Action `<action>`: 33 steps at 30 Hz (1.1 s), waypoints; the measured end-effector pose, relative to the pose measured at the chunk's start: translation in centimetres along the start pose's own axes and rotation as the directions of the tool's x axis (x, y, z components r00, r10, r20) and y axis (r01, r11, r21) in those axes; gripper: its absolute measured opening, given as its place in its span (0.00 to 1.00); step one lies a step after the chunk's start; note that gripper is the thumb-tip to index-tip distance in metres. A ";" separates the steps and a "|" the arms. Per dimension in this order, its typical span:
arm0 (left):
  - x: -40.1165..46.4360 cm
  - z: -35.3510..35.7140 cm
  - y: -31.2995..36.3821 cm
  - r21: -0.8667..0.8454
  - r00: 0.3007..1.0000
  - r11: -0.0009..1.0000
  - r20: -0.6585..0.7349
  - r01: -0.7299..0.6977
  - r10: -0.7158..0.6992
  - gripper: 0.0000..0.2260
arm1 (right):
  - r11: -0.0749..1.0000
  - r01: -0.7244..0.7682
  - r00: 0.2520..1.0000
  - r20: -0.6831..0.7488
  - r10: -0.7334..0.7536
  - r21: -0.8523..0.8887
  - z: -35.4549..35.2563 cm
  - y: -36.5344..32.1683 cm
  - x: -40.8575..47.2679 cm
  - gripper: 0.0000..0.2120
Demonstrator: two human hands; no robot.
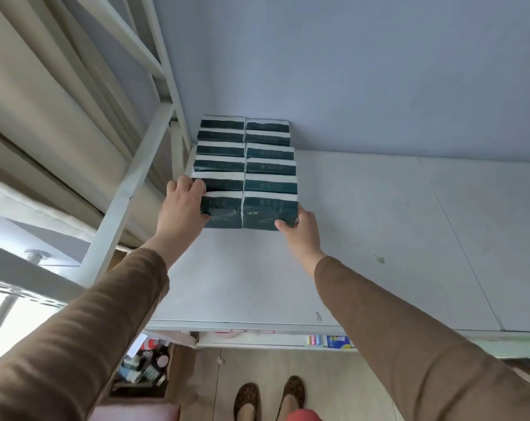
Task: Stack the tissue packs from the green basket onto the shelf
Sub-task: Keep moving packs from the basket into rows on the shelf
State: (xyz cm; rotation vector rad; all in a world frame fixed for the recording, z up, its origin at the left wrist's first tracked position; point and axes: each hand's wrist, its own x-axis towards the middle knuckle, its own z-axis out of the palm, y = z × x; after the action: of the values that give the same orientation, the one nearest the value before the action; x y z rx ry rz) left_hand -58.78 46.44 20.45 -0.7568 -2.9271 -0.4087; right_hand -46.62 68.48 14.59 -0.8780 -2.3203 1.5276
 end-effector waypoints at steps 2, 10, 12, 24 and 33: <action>-0.1 -0.3 -0.1 0.011 1.000 1.000 0.018 -0.002 0.002 0.24 | 1.000 -0.009 1.000 0.027 0.009 0.002 -0.5 0.3 -0.1 0.15; -1.8 -0.9 7.2 0.055 0.955 0.955 -0.047 -0.290 0.293 0.33 | 0.997 -0.021 0.995 -0.097 0.014 -0.074 -8.1 2.4 -4.1 0.27; -2.6 -0.3 11.1 -0.017 0.929 0.928 0.004 -0.371 0.371 0.30 | 0.986 0.029 0.988 -0.147 -0.054 -0.165 -11.3 3.1 -6.2 0.23; -15.0 7.9 40.8 -0.249 0.668 0.691 0.181 -0.679 0.721 0.25 | 0.874 -0.102 0.947 -0.316 -0.062 -0.475 -35.3 15.5 -23.6 0.22; -26.5 15.4 63.4 -0.373 0.545 0.623 0.301 -0.688 0.783 0.24 | 0.803 -0.306 0.919 -0.380 0.108 -0.511 -55.0 30.2 -34.2 0.21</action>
State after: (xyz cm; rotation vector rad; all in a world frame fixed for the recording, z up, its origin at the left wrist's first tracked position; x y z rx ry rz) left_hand -5.06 91.84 16.42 -2.2705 -2.5243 -0.4990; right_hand 18.37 98.19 15.90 -1.4489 -2.4917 0.6431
